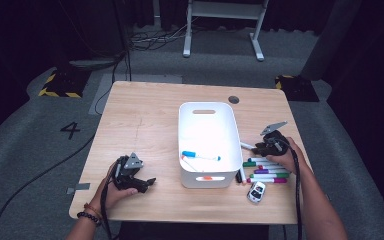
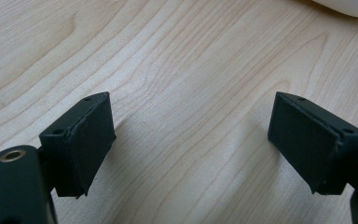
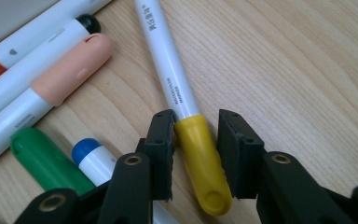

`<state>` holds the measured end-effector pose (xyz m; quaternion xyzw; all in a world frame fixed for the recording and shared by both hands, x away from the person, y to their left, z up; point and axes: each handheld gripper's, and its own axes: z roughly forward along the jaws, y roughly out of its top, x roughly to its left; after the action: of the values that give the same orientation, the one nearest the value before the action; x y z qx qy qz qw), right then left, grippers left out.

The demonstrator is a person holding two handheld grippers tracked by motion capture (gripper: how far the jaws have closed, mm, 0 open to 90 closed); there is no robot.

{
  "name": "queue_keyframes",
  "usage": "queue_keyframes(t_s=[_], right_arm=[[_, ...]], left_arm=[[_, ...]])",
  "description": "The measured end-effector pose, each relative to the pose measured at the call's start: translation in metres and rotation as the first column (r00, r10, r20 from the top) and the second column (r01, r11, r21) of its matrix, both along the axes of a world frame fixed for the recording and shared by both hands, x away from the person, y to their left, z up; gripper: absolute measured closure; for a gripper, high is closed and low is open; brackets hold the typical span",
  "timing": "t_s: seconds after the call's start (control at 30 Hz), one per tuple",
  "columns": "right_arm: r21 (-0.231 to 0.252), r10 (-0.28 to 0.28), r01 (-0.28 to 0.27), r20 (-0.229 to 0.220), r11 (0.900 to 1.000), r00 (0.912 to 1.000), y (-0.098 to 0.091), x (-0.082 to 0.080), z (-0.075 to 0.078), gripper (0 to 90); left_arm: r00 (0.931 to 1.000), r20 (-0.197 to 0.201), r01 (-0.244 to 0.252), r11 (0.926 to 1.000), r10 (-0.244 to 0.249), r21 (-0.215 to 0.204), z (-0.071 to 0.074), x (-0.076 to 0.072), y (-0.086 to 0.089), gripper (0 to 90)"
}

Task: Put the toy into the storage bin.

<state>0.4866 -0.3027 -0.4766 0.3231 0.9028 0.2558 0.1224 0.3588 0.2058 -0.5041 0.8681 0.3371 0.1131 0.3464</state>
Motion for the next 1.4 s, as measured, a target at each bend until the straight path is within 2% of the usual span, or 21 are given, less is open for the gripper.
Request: queue_keyframes(t_s=[0.07, 0.13, 0.2, 0.23, 0.3, 0.43, 0.5, 0.57, 0.7, 0.83, 1.0, 1.07, 1.13, 1.3, 1.4], right_arm=[[-0.002, -0.002, 0.002, 0.010, 1.0000, 1.0000, 0.000, 0.001, 0.000, 73.2], [-0.007, -0.028, 0.028, 0.023, 0.9996, 0.9993, -0.001, 0.002, 0.000, 73.6], [-0.021, -0.032, 0.033, 0.040, 0.9992, 0.9987, -0.001, 0.003, 0.000, 73.8], [-0.003, -0.038, 0.038, 0.028, 0.9993, 0.9989, 0.000, 0.003, 0.000, 73.8], [-0.034, -0.035, 0.036, 0.048, 0.9988, 0.9983, -0.001, 0.004, 0.000, 73.9], [-0.020, -0.051, 0.052, 0.043, 0.9984, 0.9977, 0.001, 0.003, 0.000, 74.6], [0.010, -0.049, 0.049, 0.047, 0.9988, 0.9977, -0.001, 0.002, 0.004, 75.0], [0.019, -0.053, 0.052, 0.053, 0.9984, 0.9972, -0.003, 0.000, 0.008, 75.0], [0.000, -0.052, 0.052, 0.045, 0.9987, 0.9977, -0.003, -0.002, 0.007, 75.0], [0.013, -0.057, 0.056, 0.051, 0.9983, 0.9971, -0.006, -0.004, 0.010, 75.0], [0.038, -0.065, 0.063, 0.062, 0.9973, 0.9959, -0.010, -0.006, 0.016, 75.0], [0.062, -0.075, 0.070, 0.077, 0.9956, 0.9942, -0.013, -0.008, 0.021, 75.0], [0.109, -0.093, 0.082, 0.095, 0.9906, 0.9911, -0.018, -0.013, 0.029, 75.0], [0.187, -0.099, 0.073, 0.130, 0.9796, 0.9865, -0.027, -0.023, 0.044, 75.0], [0.207, -0.095, 0.061, 0.158, 0.9765, 0.9829, -0.030, -0.030, 0.053, 75.0]], left_arm=[[1.0000, 0.000, 0.000, 1.0000, 0.000, 0.000, 0.000, 0.000, 0.000, 14.7], [1.0000, 0.003, -0.001, 1.0000, 0.001, 0.001, 0.000, 0.000, 0.000, 14.7], [1.0000, 0.002, 0.000, 1.0000, 0.000, 0.000, 0.000, 0.000, 0.000, 14.7], [1.0000, 0.000, 0.000, 1.0000, 0.000, 0.000, 0.000, 0.000, 0.000, 14.7], [1.0000, 0.000, 0.000, 1.0000, 0.000, 0.000, 0.000, 0.000, 0.000, 14.7], [1.0000, 0.000, 0.000, 1.0000, 0.000, -0.001, 0.000, 0.000, 0.000, 14.7], [1.0000, 0.000, 0.000, 1.0000, 0.000, 0.001, 0.000, 0.000, 0.000, 14.7], [1.0000, 0.000, 0.000, 1.0000, 0.000, 0.001, 0.000, 0.000, 0.000, 14.7], [1.0000, 0.002, 0.000, 1.0000, 0.000, 0.001, 0.000, 0.000, 0.000, 14.7], [1.0000, 0.000, 0.000, 1.0000, 0.000, 0.000, 0.000, 0.000, 0.000, 14.7], [1.0000, 0.000, 0.000, 1.0000, 0.000, 0.000, 0.000, 0.000, 0.000, 14.7], [1.0000, 0.000, 0.000, 1.0000, 0.000, 0.000, 0.000, 0.000, 0.000, 14.7], [1.0000, 0.001, 0.000, 1.0000, 0.000, 0.000, 0.000, 0.000, 0.000, 14.7], [1.0000, 0.000, -0.001, 1.0000, 0.001, 0.000, 0.000, 0.000, 0.000, 14.7], [1.0000, 0.000, -0.001, 1.0000, 0.001, -0.001, 0.000, 0.000, 0.000, 14.7]])
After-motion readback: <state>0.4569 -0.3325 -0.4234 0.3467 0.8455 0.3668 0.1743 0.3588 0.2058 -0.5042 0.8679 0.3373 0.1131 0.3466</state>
